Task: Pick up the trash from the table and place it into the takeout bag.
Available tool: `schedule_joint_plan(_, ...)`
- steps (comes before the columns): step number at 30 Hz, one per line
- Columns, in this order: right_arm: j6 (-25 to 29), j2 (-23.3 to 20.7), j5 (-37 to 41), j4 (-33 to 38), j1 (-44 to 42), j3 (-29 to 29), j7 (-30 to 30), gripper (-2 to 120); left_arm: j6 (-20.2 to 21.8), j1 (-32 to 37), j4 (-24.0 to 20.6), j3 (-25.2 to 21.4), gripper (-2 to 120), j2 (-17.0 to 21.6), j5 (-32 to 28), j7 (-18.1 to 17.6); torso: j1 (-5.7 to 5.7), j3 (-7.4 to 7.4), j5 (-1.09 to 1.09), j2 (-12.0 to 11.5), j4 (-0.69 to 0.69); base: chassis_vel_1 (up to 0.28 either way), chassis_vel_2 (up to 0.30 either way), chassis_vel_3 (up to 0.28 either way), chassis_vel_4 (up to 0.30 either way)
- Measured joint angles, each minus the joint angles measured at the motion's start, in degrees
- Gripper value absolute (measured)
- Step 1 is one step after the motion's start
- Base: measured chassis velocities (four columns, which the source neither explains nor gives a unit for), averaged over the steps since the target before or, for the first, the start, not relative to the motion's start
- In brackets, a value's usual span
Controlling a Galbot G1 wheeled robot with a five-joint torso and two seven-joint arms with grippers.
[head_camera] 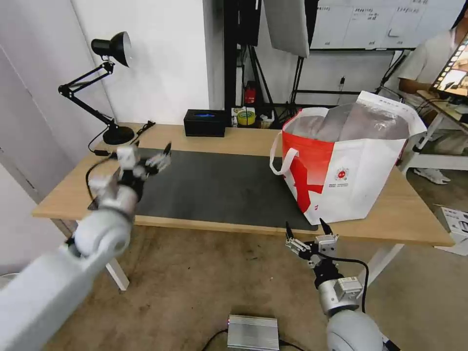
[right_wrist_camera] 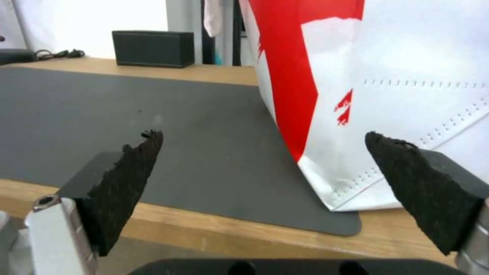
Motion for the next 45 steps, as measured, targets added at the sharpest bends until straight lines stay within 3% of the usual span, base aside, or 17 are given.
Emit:
schedule_joint_plan(5,0.00,0.00,0.00,0.00,0.00,0.01,0.00,100,-3.69,9.21,0.71,-4.81,100,-4.46,7.18,2.15,0.00,0.00,0.01,0.00,-0.02,0.000,0.000,0.000,0.000)
schedule_joint_plan(7,0.00,0.00,0.00,0.00,0.00,0.00,-0.01,100,-6.61,12.82,1.96,-5.64,100,-8.21,10.46,2.89,0.00,0.00,-0.02,0.00,0.01,0.000,0.000,0.000,0.000)
schedule_joint_plan(8,0.00,0.00,0.00,0.00,0.00,0.00,0.00,100,-9.02,15.03,3.12,-6.15,100,-11.90,12.82,3.45,0.00,0.00,0.00,0.00,-0.01,0.000,0.000,0.000,0.000)
schedule_joint_plan(16,0.00,0.00,0.00,0.00,0.00,0.00,0.00,100,-13.03,18.22,5.08,-6.92,100,-18.85,18.81,4.38,0.00,0.00,0.00,0.00,-0.02,0.000,0.000,0.000,0.000)
schedule_joint_plan(28,0.00,0.00,0.00,0.00,0.00,0.00,0.00,100,-13.07,21.55,5.85,-7.10,100,-21.01,21.55,6.48,0.01,0.00,0.01,0.00,-0.02,0.000,0.000,0.000,0.000)
schedule_joint_plan(45,0.00,0.00,0.00,0.00,0.00,0.00,0.00,100,-13.08,21.45,6.09,-6.76,100,-21.43,21.71,6.54,0.01,0.01,0.00,0.00,-0.02,0.000,0.000,0.000,0.000)
